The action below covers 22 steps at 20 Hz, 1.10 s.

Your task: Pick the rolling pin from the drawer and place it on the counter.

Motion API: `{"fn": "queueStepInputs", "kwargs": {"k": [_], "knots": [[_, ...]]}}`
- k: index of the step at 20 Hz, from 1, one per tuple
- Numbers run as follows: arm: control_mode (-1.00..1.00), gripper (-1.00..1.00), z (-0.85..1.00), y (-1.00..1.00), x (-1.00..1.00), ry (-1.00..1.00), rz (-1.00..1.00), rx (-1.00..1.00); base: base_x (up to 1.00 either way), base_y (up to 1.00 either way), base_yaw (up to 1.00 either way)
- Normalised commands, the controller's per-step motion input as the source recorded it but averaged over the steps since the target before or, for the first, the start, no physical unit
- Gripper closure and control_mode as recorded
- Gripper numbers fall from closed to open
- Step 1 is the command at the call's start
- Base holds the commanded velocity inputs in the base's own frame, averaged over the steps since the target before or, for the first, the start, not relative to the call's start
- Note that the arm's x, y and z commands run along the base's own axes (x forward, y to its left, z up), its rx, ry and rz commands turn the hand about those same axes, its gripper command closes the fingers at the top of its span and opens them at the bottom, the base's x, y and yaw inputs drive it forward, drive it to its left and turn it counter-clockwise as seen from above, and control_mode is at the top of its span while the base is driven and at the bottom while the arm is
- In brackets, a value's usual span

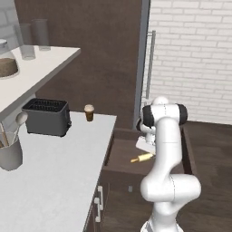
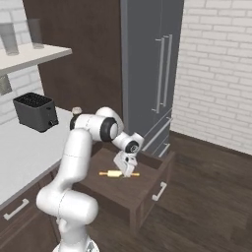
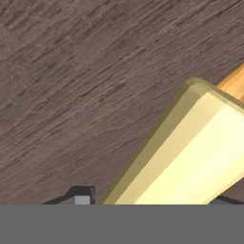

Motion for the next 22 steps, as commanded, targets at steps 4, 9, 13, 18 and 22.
{"fn": "queueStepInputs", "kwargs": {"k": [4,9,13,18,22], "knots": [[-1.00,1.00,-0.43,0.17,-0.26,0.03,-0.11,-0.01,0.00,0.00,0.00],[-1.00,1.00,0.13,-0.08,-0.94,0.00,-0.16,0.03,0.00,0.00,0.00],[-1.00,1.00,0.94,-0.11,-0.84,0.00,-0.19,0.10,0.00,0.00,0.00],[-1.00,1.00,1.00,-0.09,-0.42,-0.04,-0.11,0.11,0.00,0.00,0.00],[-1.00,1.00,1.00,-0.22,-0.25,-0.03,-0.06,0.16,0.00,0.00,0.00]]}}
